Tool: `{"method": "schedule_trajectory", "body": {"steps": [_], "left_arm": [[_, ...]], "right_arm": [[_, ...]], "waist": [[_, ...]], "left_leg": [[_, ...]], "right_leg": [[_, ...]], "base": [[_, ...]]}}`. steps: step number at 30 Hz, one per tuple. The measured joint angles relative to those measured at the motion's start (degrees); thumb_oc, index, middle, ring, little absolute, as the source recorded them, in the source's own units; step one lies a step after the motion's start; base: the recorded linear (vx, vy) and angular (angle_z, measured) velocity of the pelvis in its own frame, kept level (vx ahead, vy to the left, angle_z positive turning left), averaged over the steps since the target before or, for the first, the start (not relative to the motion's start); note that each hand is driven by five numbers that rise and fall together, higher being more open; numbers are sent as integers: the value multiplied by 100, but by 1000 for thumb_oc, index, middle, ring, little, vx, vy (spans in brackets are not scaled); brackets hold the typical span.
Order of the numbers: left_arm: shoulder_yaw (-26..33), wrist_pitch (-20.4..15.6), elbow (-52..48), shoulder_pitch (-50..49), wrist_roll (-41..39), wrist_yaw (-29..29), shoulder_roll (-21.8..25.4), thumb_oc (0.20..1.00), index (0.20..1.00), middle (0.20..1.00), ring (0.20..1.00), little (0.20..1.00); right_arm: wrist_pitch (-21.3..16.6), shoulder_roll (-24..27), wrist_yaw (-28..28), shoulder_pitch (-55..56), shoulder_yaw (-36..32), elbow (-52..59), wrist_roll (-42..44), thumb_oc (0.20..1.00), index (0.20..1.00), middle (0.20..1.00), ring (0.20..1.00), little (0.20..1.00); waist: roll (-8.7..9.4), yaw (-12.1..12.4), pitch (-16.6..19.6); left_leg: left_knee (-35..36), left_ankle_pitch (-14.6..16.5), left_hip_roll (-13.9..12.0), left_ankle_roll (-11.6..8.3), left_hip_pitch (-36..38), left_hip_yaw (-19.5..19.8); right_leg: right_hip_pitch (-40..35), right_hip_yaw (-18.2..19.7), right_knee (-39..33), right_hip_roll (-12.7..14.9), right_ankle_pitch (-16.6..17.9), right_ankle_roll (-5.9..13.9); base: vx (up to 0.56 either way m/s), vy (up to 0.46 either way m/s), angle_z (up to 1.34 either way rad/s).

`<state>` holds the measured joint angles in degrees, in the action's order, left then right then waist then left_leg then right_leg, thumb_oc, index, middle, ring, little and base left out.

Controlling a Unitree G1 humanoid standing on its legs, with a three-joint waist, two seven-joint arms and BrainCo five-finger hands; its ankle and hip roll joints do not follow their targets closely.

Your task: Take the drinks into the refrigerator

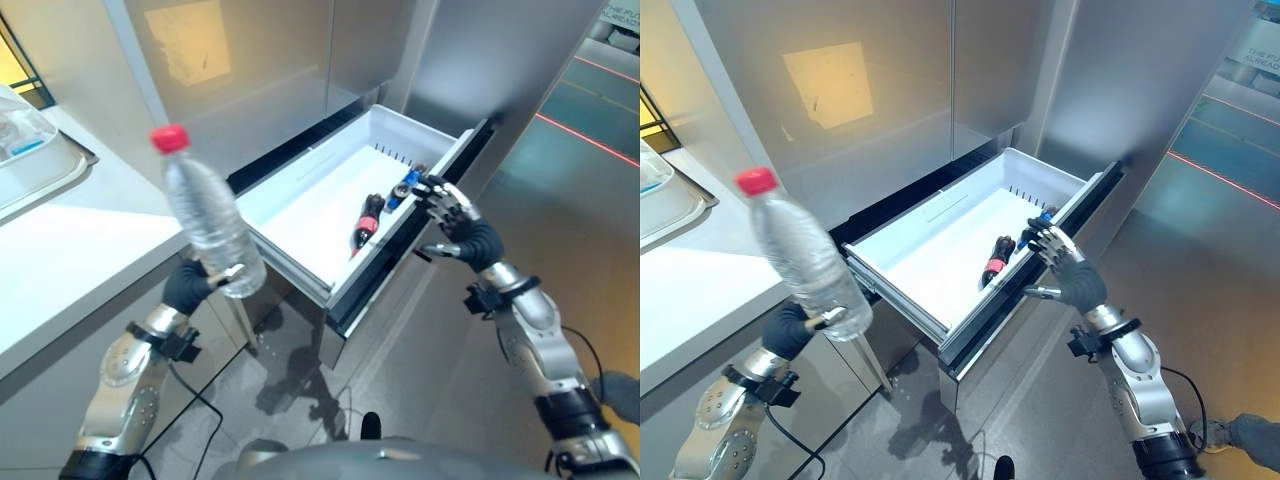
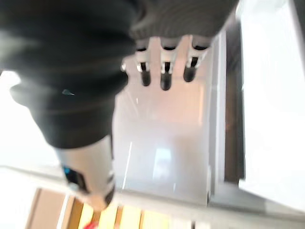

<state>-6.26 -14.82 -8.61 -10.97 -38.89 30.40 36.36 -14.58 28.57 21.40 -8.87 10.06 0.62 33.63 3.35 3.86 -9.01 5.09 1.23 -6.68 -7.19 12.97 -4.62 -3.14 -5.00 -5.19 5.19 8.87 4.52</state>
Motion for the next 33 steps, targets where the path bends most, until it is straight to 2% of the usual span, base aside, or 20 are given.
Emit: {"method": "schedule_trajectory", "body": {"steps": [9, 18, 23, 33], "left_arm": [[-506, 127, -150, 238, -10, 323, 751, 200, 200, 200, 200, 200], [-612, 187, -148, 306, -4, 318, 750, 200, 200, 200, 200, 200], [-612, 187, -149, 354, 203, 266, 746, 200, 200, 200, 200, 200], [-655, 192, -149, 483, 220, 209, 771, 200, 200, 200, 200, 200]], "right_arm": [[245, 195, 375, -658, 867, -44, 436, 1000, 1000, 1000, 1000, 1000], [394, -75, 514, -671, 1337, 110, 864, 1000, 1000, 1000, 1000, 1000], [769, -90, 834, -672, 1748, 368, 1242, 1000, 1000, 1000, 1000, 1000], [1027, -86, 903, -1075, 2183, 405, 1562, 1000, 1000, 1000, 1000, 1000]], "waist": [[8, 12, 2], [6, 10, 2], [3, 11, 2], [4, 16, 3]], "left_leg": [[18, 22, 2, 28, 48, -15], [1, 3, 7, -3, 70, -29], [1, 3, 10, -3, 80, -36], [0, 3, 10, -4, 114, -85]], "right_leg": [[-59, 15, 0, 1, -6, 3], [-54, 44, 1, 0, 0, 3], [-60, 60, 1, 0, 1, 4], [-65, 79, 1, 0, 7, 0]], "base": [[0, 0, 0], [0, 0, 0], [0, 0, 0], [-1, -2, -2]]}}
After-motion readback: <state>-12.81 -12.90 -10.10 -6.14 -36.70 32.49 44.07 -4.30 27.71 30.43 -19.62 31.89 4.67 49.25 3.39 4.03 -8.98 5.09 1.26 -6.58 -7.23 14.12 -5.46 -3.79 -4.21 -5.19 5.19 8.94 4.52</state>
